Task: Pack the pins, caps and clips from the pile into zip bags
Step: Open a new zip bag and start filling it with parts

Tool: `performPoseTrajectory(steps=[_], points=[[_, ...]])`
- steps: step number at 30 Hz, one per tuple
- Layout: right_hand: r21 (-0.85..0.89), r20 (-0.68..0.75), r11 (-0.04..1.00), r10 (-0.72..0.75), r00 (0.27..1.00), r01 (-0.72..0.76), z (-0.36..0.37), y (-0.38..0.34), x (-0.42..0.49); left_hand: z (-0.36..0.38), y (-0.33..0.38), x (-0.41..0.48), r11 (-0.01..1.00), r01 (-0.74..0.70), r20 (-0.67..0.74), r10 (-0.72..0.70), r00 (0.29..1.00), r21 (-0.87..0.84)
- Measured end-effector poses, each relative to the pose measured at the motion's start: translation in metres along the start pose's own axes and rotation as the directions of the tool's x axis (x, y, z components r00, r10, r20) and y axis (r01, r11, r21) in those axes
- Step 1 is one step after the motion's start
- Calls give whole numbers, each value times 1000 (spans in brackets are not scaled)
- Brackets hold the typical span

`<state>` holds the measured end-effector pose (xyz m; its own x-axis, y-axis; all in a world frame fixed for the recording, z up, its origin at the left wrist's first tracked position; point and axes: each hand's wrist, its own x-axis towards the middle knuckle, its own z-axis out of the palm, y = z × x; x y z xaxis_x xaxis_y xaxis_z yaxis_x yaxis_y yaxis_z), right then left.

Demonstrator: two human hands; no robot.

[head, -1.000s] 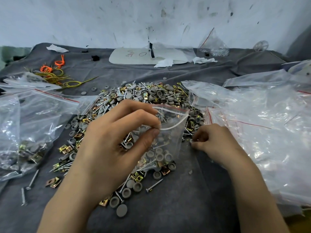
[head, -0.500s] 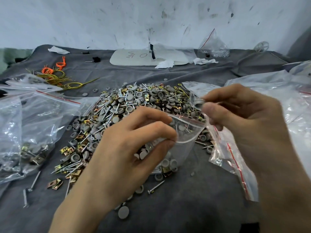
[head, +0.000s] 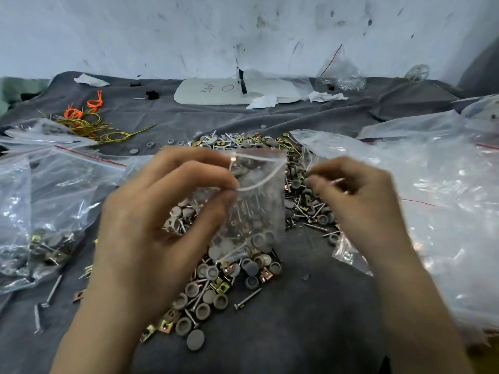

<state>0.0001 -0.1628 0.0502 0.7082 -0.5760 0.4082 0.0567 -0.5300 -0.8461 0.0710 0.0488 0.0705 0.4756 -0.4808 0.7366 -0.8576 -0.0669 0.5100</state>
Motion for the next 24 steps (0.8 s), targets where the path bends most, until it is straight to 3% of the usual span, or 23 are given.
performPoseTrajectory(steps=[5, 9, 12, 15, 18, 21, 24], points=[[-433, 240, 901, 115, 964, 1, 43, 45, 2, -4, -9, 0, 999, -3, -28, 5, 1000, 45], [-503, 271, 863, 92, 958, 59, 48, 46, 1, -4, -10, 0, 996, 16, 2, -16, 1000, 82], [-372, 254, 928, 68, 965, 32, 45, 37, -1, -5, -8, 0, 996, 15, 26, -17, 1000, 89], [36, 85, 998, 42, 995, -45, 28, 7, -3, -4, -4, 0, 999, 18, 56, -21, 998, 52], [318, -96, 933, -145, 985, 169, 3, -32, -9, -1, 5, 2, 999, -9, 97, 4, 995, 49], [339, -55, 884, -323, 945, 322, -5, -58, -21, 4, 12, 3, 995, -62, 136, 50, 989, 81], [176, 83, 921, -365, 927, 347, -2, -63, -25, 7, 14, 3, 995, -83, 151, 73, 986, 61]])
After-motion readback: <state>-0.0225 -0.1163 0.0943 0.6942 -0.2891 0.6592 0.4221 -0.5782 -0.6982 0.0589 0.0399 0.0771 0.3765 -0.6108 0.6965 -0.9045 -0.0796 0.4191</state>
